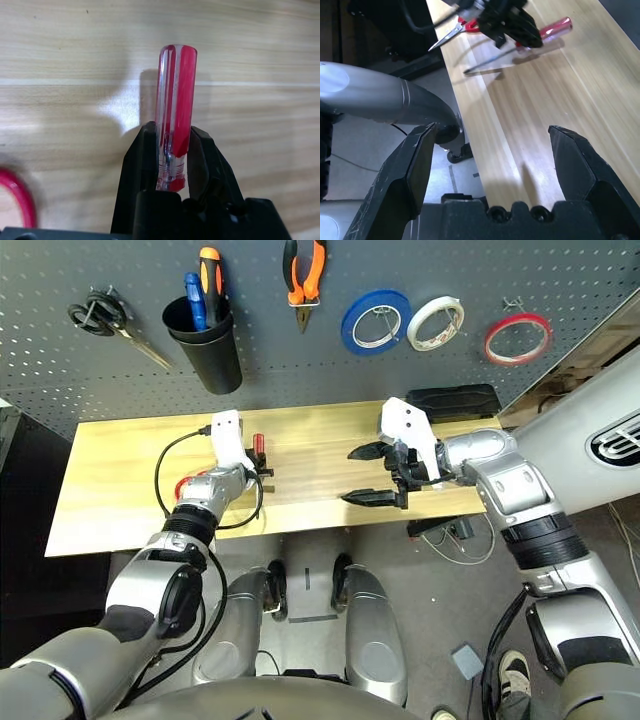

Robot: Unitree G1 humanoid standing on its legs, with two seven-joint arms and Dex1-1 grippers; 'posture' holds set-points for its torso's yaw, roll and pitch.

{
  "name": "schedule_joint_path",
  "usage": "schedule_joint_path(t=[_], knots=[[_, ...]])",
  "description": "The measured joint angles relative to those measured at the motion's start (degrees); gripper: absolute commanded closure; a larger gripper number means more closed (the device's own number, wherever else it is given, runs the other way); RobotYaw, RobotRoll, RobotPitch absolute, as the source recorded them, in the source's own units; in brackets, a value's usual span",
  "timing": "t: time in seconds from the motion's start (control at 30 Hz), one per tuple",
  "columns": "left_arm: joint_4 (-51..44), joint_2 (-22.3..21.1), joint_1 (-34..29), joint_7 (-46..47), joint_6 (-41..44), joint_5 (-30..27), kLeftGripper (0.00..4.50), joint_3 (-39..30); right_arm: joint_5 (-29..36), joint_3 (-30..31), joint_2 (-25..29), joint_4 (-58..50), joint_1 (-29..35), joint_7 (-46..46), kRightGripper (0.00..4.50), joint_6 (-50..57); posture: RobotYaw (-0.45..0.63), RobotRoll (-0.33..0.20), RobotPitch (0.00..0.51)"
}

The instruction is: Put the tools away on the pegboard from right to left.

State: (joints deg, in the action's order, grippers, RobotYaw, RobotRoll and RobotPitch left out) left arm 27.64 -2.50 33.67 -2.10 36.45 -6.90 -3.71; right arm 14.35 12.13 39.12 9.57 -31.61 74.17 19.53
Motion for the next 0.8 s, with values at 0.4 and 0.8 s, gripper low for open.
schedule_joint_path(t=[0.4, 0.8], knots=[[-39.53, -9.50, -15.41, -5.34, 18.58, -0.82, 3.65, 4.13, -0.53, 0.01, 0.70, 5.88, -2.38, 4.37, 0.00, -4.16, 0.03, 0.000, 0.275], [-64.44, -18.04, -19.38, -7.68, 23.93, -0.82, 3.65, 2.29, -0.36, -0.61, 0.76, 9.81, -3.76, 8.38, 0.00, -7.89, 0.07, 0.000, 0.252]])
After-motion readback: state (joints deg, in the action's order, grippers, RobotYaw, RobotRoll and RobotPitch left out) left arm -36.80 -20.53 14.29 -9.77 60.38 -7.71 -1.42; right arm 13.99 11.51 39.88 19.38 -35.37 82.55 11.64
